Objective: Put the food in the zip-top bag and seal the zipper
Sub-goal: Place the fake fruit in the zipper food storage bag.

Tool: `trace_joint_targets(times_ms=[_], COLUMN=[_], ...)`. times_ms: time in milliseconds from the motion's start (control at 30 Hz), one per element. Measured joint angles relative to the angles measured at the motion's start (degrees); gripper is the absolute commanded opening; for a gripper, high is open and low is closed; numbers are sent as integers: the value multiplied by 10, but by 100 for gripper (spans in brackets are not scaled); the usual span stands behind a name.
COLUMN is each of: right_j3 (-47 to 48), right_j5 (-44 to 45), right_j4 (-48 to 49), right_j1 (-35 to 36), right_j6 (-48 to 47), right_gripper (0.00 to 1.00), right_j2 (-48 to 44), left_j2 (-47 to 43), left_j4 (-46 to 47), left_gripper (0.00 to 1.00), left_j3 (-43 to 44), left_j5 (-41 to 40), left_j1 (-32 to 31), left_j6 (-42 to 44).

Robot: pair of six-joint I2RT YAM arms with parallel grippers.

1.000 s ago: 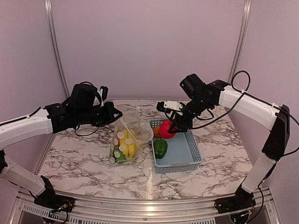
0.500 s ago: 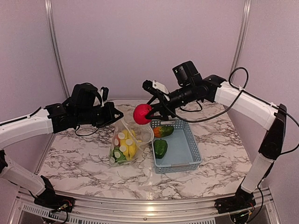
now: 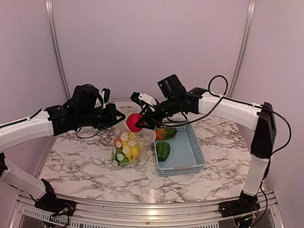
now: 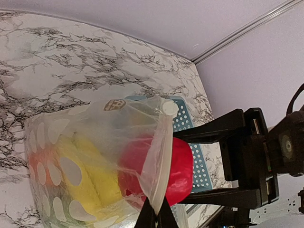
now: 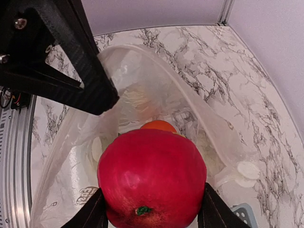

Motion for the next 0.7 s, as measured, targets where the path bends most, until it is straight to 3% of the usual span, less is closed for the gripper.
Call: trace_joint_targets(times_ms=[200,433,700], right_j3=[19,21,-37], right_j5=[24,21,3], right_j4=[2,0,-14], right_j1=[3,8,-31], right_j6=[34,39,8], right_gripper=[80,81,74], right_j2=[46,26,-112], left_j2=[-3,-6,-6], left_j4=[0,0,0], left_gripper=[0,0,0], left_j3=[0,-5,-5], left_j5=[4,4,4], left_j1=[0,0,0], left_j6=[0,0,2])
